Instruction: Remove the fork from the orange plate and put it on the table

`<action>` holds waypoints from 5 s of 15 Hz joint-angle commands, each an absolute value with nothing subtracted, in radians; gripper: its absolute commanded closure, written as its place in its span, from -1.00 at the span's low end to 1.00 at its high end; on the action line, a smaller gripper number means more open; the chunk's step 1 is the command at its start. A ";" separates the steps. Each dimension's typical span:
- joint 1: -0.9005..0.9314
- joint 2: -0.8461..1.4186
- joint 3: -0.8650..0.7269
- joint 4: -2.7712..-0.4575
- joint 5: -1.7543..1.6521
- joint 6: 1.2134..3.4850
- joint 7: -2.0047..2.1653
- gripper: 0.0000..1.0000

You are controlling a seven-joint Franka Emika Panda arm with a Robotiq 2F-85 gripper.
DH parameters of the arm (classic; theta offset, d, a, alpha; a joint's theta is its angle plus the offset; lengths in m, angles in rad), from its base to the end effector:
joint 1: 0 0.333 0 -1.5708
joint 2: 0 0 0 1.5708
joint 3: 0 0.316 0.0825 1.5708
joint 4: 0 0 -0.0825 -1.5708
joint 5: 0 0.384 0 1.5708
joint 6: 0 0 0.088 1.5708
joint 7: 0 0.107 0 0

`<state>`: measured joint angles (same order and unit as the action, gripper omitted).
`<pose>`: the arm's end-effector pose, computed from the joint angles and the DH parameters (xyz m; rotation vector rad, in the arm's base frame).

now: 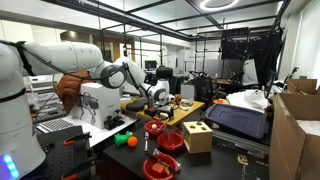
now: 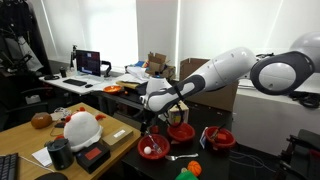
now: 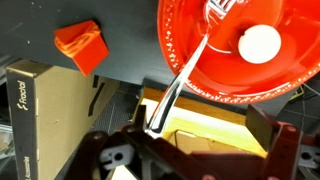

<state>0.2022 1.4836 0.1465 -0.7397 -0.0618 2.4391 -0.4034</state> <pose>0.7587 0.2113 0.0290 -2.8855 -0.9648 -0.3481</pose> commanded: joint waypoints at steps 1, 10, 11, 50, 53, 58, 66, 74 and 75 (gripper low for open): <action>0.207 1.484 0.133 -0.758 -0.059 2.509 -0.374 -1.00; 0.214 1.487 0.107 -0.772 -0.074 2.586 -0.346 -1.00; 0.216 1.487 0.100 -0.777 -0.078 2.596 -0.339 -1.00; 0.172 1.380 0.160 -0.693 -0.008 2.069 -0.226 0.97; 0.160 1.366 0.155 -0.708 -0.027 2.020 -0.284 0.97; 0.139 1.366 0.142 -0.773 -0.048 1.991 -0.379 0.97; 0.092 1.240 0.165 -1.026 -0.023 2.094 -0.381 0.97; -0.034 1.053 0.254 -1.321 0.030 2.107 -0.475 0.97; -0.056 1.034 0.271 -1.362 0.042 2.112 -0.497 0.97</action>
<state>0.0124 1.1495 0.2269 -1.1647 0.0032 2.0757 -0.4309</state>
